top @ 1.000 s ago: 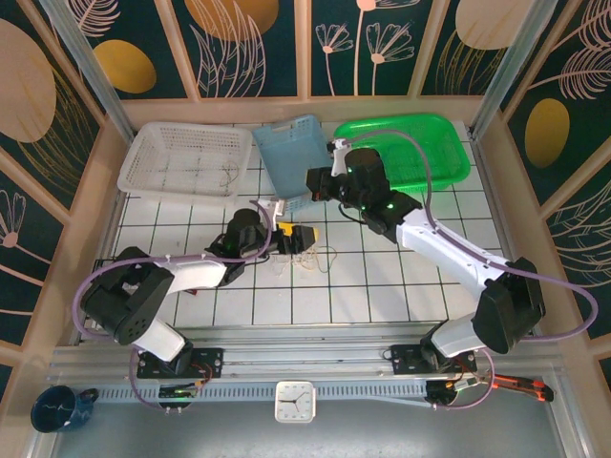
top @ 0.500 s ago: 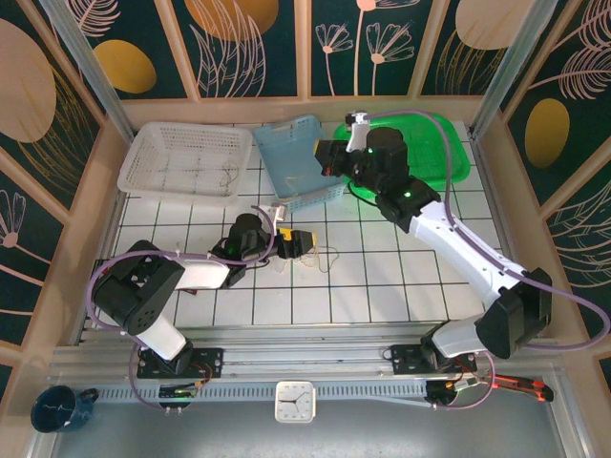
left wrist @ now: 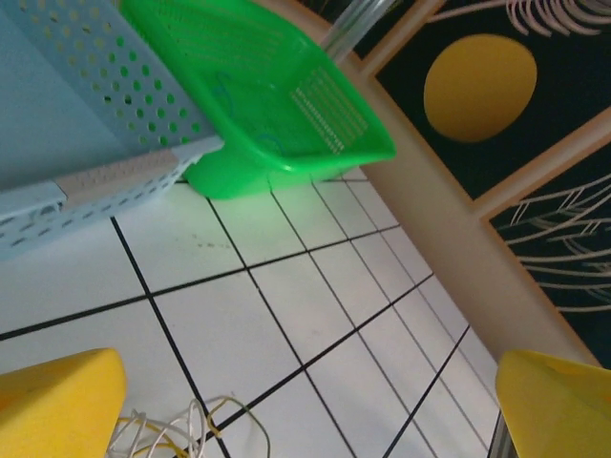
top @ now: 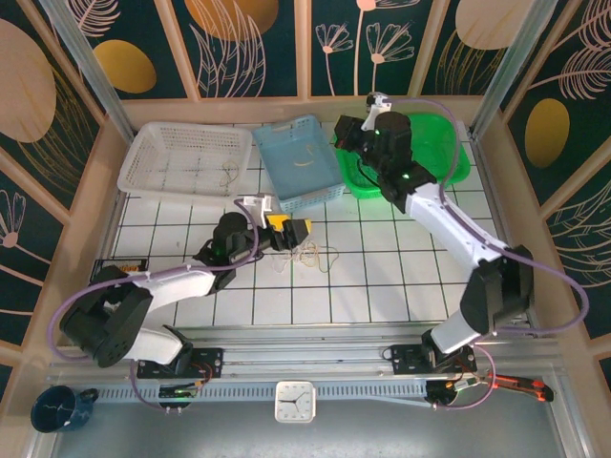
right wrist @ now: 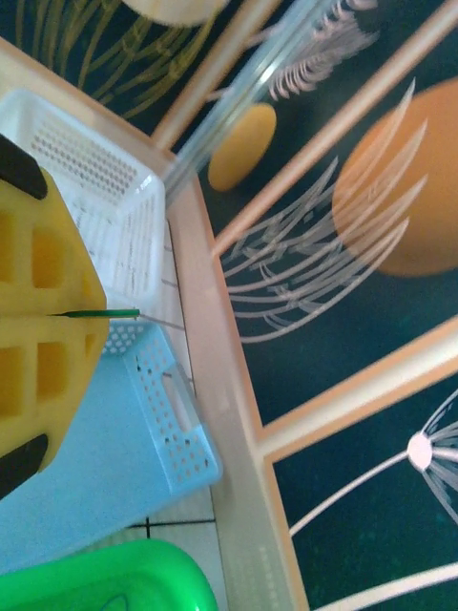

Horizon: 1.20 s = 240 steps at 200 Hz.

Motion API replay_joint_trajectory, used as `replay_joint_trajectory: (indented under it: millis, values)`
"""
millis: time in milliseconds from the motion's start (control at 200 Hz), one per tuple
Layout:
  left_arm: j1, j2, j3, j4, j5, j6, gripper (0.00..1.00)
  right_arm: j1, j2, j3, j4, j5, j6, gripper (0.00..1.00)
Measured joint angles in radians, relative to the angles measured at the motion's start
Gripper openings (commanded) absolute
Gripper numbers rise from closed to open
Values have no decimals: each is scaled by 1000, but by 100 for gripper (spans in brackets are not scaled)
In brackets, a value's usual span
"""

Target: Untangle the cables

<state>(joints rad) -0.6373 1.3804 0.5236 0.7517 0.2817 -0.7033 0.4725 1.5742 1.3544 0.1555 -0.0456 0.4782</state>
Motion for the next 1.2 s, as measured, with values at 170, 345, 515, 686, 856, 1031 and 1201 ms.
replay_joint_trajectory:
  millis: [170,345,515,686,856,1031,1201]
  values:
    - [0,-84,2,-84,-93,-55,99,0,185,107,5,4,-1,0]
    - [4,-128,16,-159,-166,-130,99,0,356,229,-6,11,-8,0]
    - [11,-136,23,-176,-190,-183,99,0,504,359,-59,0,-28,42]
    - [16,-135,23,-176,-193,-206,99,3,563,412,-126,-49,-54,48]
    - [21,-124,23,-172,-194,-211,99,9,504,355,-120,-96,-53,48]
    - [24,-113,16,-166,-194,-211,99,16,324,183,-84,-125,-53,48]
    - [30,-94,12,-164,-190,-193,99,26,137,-10,-23,-135,-49,48]
